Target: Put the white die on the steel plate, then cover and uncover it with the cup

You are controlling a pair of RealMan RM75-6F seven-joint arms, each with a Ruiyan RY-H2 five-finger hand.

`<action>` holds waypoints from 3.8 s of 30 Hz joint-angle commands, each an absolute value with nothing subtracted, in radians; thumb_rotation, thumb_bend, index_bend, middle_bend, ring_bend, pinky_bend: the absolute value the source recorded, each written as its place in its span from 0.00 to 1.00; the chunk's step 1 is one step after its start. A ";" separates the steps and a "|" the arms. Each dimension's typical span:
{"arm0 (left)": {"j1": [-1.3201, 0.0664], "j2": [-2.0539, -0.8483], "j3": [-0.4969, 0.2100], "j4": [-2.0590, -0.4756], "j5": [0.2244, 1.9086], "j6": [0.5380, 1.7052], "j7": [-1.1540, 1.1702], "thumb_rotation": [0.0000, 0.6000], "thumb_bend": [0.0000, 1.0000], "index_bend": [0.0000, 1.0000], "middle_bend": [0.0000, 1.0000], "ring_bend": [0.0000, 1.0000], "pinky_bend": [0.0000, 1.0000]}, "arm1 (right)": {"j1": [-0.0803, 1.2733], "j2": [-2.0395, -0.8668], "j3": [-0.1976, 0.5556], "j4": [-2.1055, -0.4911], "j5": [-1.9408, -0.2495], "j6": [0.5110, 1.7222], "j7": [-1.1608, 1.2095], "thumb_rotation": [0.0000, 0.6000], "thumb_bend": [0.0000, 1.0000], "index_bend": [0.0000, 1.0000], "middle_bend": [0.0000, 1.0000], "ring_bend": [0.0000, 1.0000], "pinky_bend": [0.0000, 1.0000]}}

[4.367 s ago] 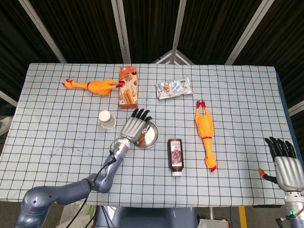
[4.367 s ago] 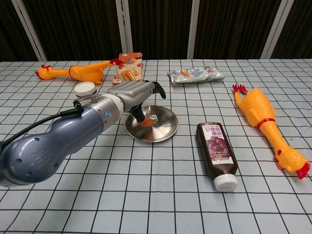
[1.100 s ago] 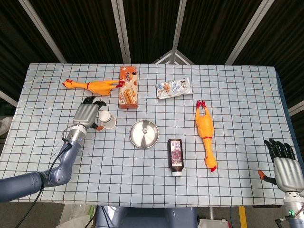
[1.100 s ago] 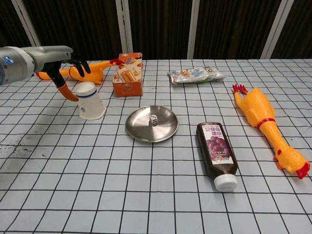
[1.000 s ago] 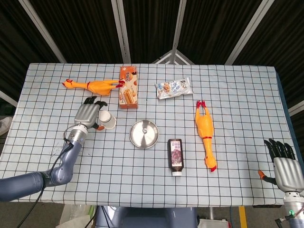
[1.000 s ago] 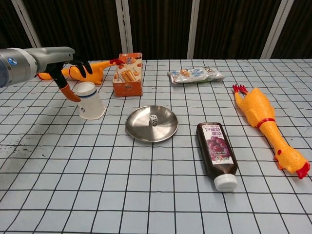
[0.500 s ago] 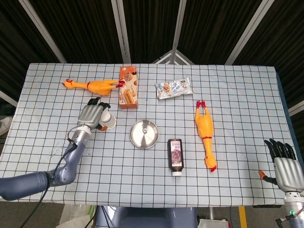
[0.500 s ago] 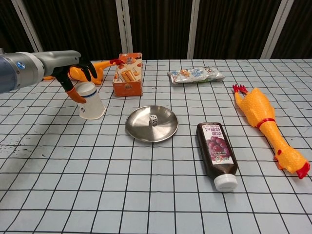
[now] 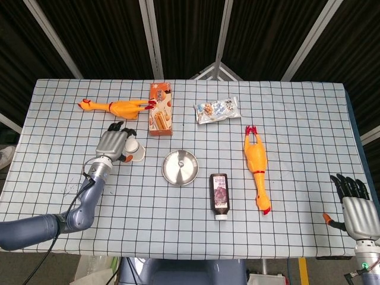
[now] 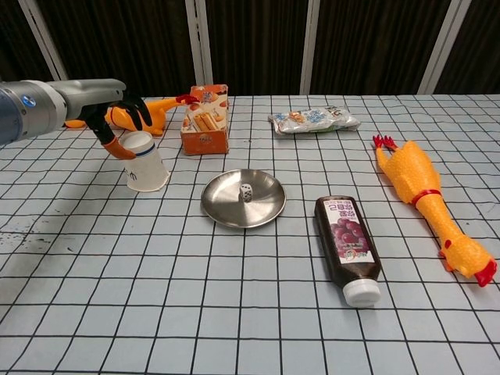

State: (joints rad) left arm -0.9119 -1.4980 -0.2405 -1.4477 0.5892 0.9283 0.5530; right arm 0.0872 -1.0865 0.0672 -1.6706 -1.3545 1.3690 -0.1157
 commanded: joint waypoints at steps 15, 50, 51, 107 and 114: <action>-0.932 -1.530 -0.222 -1.406 0.574 0.917 0.556 1.00 0.41 0.28 0.27 0.00 0.00 | 0.087 -1.084 0.069 -1.668 -1.343 1.364 -0.113 1.00 0.21 0.10 0.09 0.07 0.00; -0.941 -1.509 -0.213 -1.440 0.546 0.936 0.577 1.00 0.46 0.27 0.26 0.00 0.00 | 0.088 -1.077 0.070 -1.685 -1.316 1.349 -0.125 1.00 0.21 0.12 0.09 0.07 0.00; -0.942 -1.509 -0.213 -1.440 0.547 0.937 0.578 1.00 0.47 0.27 0.26 0.00 0.00 | 0.089 -1.077 0.070 -1.684 -1.314 1.348 -0.125 1.00 0.21 0.12 0.09 0.07 0.00; -0.957 -1.376 -0.314 -1.711 0.540 0.991 0.525 1.00 0.56 0.36 0.35 0.02 0.00 | 0.088 -1.073 0.070 -1.690 -1.306 1.345 -0.123 1.00 0.21 0.12 0.09 0.07 0.00; -1.025 -1.445 -0.324 -1.720 0.502 0.996 0.571 1.00 0.56 0.36 0.34 0.02 0.00 | 0.088 -1.073 0.070 -1.690 -1.306 1.345 -0.122 1.00 0.21 0.12 0.09 0.07 0.00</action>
State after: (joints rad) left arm -1.0043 -1.4200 -0.3181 -1.7211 0.5192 0.9946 0.5598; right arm 0.0876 -1.0728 0.0696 -1.6899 -1.3059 1.3448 -0.1224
